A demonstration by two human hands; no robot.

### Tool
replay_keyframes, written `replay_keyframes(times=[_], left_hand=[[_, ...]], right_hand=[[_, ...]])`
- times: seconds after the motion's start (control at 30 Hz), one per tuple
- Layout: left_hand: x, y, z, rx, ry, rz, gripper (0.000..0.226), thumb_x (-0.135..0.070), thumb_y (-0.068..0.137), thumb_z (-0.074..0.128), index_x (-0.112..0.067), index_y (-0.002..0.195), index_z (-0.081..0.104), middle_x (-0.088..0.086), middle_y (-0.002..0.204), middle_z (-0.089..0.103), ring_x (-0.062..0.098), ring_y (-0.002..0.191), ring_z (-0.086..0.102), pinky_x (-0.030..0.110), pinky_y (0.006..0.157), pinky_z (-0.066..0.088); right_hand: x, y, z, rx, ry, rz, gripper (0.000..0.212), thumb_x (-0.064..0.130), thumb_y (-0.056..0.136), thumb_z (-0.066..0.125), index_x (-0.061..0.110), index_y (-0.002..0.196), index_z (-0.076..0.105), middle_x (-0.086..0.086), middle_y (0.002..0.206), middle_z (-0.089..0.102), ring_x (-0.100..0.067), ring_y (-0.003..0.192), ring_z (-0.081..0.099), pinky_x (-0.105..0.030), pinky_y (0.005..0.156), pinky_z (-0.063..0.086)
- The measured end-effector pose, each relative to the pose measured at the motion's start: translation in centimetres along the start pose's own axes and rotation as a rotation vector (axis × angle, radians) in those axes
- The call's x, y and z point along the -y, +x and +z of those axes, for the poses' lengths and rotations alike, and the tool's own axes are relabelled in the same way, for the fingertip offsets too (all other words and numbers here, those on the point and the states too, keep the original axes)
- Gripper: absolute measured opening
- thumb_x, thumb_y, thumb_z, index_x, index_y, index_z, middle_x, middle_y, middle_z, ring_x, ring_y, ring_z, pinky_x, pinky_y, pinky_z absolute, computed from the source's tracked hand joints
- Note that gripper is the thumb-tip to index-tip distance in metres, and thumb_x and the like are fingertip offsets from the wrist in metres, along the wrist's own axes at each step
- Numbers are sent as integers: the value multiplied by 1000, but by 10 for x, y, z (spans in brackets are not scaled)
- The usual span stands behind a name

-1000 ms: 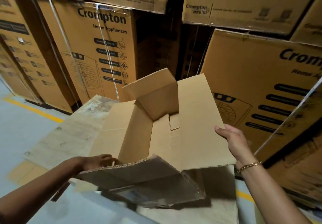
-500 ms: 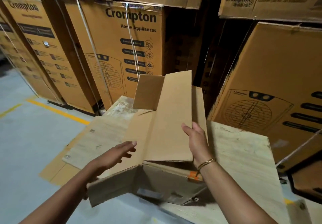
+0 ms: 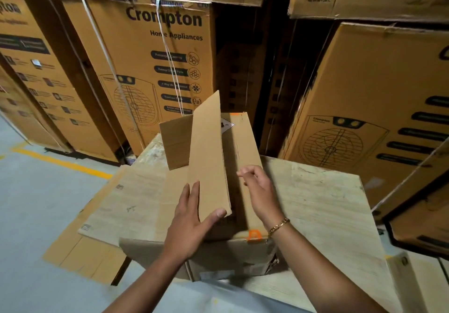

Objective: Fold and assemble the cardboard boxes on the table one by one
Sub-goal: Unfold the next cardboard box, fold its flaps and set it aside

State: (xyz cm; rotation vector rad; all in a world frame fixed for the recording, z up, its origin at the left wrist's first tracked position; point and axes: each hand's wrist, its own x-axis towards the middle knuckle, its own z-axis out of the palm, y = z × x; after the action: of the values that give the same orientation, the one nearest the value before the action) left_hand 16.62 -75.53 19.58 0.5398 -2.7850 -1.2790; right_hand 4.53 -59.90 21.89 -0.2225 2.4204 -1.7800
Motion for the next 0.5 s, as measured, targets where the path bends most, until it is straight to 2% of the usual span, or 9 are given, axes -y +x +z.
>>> replay_keyframes(times=[0.1,0.17,0.23,0.27,0.3,0.33,0.37,0.4,0.5], left_hand=[[3,-13,5,-92,-25,54,105,-106,61,22,-57,150,-7,-15,170,-1,13,152,20,50,117,31],[6,-19,3,-126,34,31,114,-98,68,40,-44,159,1,-16,168,9,8,144,29,50,113,37],[6,-21,-1,-184,187,-67,93,-63,84,66,-31,160,23,-11,157,38,13,126,50,45,98,49],[8,-20,-1,-227,245,-130,70,-38,88,71,-19,150,43,-1,139,59,21,110,61,42,85,51],[10,-18,0,-277,254,-204,43,-18,88,70,-7,127,58,7,109,68,27,89,62,40,72,49],[13,-15,0,-320,213,-275,18,-6,85,67,-2,102,61,8,84,62,27,72,55,38,62,44],[16,-15,0,-348,145,-335,8,1,83,65,-2,86,58,10,73,56,26,65,51,37,58,42],[19,-13,0,-377,86,-365,9,4,82,63,-2,80,56,13,72,56,26,63,51,38,59,44],[24,-12,-3,-402,78,-396,6,4,82,64,-1,85,61,18,80,62,34,70,57,45,66,53]], right_hand=[[-37,2,-43,-127,108,95,20,41,100,55,28,112,65,17,107,66,-9,108,61,-24,75,43],[-65,2,-61,-15,61,213,29,46,100,52,29,122,62,15,120,62,-14,119,57,-27,87,43],[-85,-2,-66,157,39,312,48,54,100,45,28,139,53,13,138,52,-12,131,45,-32,104,36],[-90,-5,-66,230,75,362,59,62,98,42,28,146,47,14,143,46,-11,135,40,-35,110,30],[-93,-7,-65,272,114,391,71,72,93,41,30,151,42,14,147,42,-10,139,35,-38,115,25],[-93,-9,-63,299,143,400,80,80,87,41,32,152,39,15,149,40,-10,141,32,-40,117,22],[-92,-11,-61,310,168,397,83,83,85,41,34,151,40,17,148,40,-8,140,31,-39,118,21],[-90,-13,-59,305,199,383,79,80,85,42,34,149,42,19,143,43,-5,136,33,-36,116,22],[-87,-16,-54,293,247,325,72,68,86,45,29,146,48,21,136,53,-4,134,40,-24,107,27]])
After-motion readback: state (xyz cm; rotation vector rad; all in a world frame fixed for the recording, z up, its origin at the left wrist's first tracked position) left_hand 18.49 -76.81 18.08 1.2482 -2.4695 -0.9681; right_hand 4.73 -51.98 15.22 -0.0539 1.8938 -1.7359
